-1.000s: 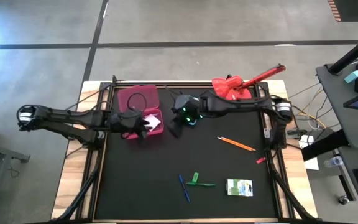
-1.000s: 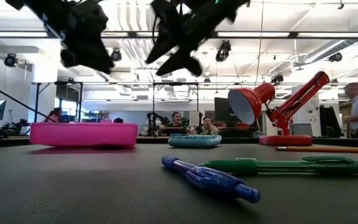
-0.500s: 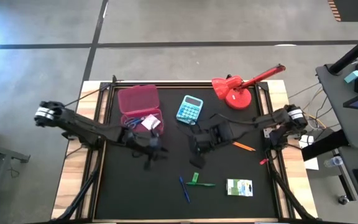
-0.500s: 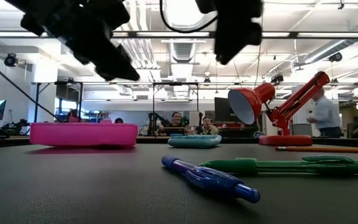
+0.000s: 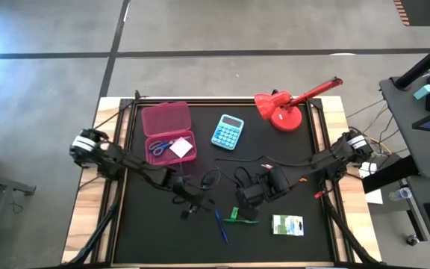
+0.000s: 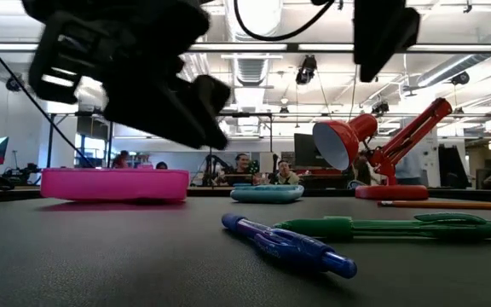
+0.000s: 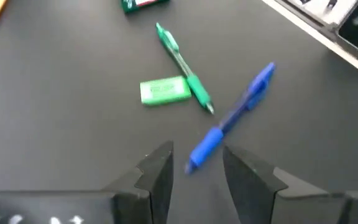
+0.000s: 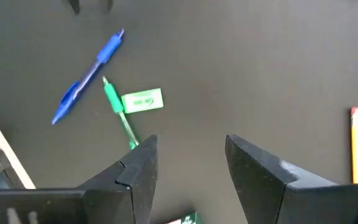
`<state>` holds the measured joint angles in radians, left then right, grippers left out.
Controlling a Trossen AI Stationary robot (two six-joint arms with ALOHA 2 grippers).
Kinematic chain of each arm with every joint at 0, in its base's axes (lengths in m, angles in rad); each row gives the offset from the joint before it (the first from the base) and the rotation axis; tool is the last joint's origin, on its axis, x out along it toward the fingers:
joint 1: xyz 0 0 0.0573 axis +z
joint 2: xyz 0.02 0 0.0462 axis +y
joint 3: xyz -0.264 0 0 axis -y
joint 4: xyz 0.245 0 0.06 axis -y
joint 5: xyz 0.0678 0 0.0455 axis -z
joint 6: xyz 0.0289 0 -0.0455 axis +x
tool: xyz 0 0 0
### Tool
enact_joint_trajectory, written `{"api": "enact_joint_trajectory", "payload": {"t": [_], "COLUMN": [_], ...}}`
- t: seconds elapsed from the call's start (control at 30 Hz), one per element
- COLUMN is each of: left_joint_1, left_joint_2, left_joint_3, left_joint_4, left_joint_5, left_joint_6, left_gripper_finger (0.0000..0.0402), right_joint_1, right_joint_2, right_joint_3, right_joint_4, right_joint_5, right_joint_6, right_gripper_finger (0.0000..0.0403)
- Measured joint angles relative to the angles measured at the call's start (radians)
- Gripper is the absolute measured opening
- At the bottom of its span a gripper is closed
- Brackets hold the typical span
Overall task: Pack school essentials
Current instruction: Put the blue pen into the pink supply box
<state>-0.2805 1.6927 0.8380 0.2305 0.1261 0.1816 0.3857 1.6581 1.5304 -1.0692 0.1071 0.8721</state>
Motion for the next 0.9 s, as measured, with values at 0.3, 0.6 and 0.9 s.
{"api": "enact_joint_trajectory", "payload": {"t": [0.3,0.6,0.9], "left_joint_1": [-0.017,-0.016,-0.016], "left_joint_2": [0.132,0.208,0.271], "left_joint_3": [0.119,0.131,0.14], "left_joint_4": [-0.006,0.028,0.045], "left_joint_5": [0.072,0.109,0.112], "left_joint_6": [0.092,0.123,0.118], "left_gripper_finger": [0.0123,0.0123,0.0122], "right_joint_1": [0.052,0.071,0.071], "right_joint_2": [0.001,0.0,0.001], "right_joint_3": [-0.002,-0.002,-0.004], "right_joint_4": [-0.048,-0.068,-0.078], "right_joint_5": [0.0,0.0,0.0], "right_joint_6": [0.087,0.124,0.118], "right_gripper_finger": [0.0176,0.0175,0.0175]}}
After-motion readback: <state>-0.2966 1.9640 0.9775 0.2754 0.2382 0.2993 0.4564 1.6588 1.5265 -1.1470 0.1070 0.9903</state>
